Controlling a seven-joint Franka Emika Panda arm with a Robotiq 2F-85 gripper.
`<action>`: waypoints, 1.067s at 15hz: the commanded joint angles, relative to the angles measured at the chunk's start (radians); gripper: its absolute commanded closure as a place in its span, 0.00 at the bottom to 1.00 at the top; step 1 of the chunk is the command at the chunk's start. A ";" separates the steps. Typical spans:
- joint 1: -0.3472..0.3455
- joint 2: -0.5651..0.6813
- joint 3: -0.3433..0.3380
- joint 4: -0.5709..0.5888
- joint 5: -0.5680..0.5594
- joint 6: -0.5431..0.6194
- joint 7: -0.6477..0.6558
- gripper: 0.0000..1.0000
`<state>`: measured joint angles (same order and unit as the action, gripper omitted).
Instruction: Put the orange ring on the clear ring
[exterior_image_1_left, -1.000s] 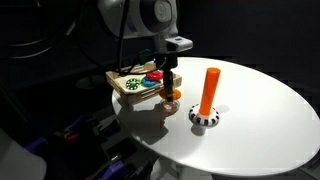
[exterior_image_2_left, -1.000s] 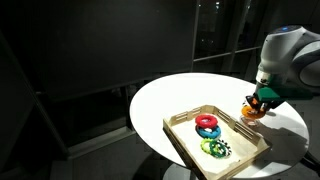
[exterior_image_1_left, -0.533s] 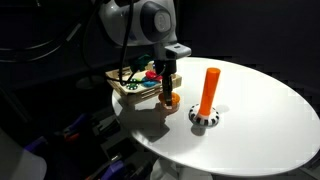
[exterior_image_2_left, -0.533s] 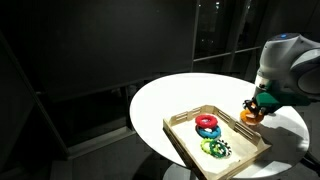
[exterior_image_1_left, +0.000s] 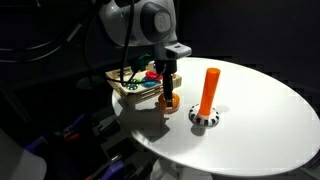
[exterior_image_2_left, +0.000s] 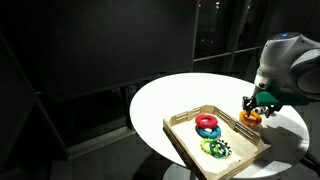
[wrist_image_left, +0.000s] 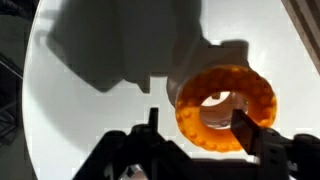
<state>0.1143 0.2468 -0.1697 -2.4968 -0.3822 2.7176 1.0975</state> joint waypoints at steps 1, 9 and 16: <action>-0.012 -0.071 0.022 -0.017 0.066 -0.037 -0.063 0.00; -0.044 -0.184 0.121 0.024 0.318 -0.231 -0.350 0.00; -0.044 -0.261 0.169 0.109 0.491 -0.498 -0.699 0.00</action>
<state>0.0914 0.0260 -0.0217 -2.4259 0.0612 2.3353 0.5195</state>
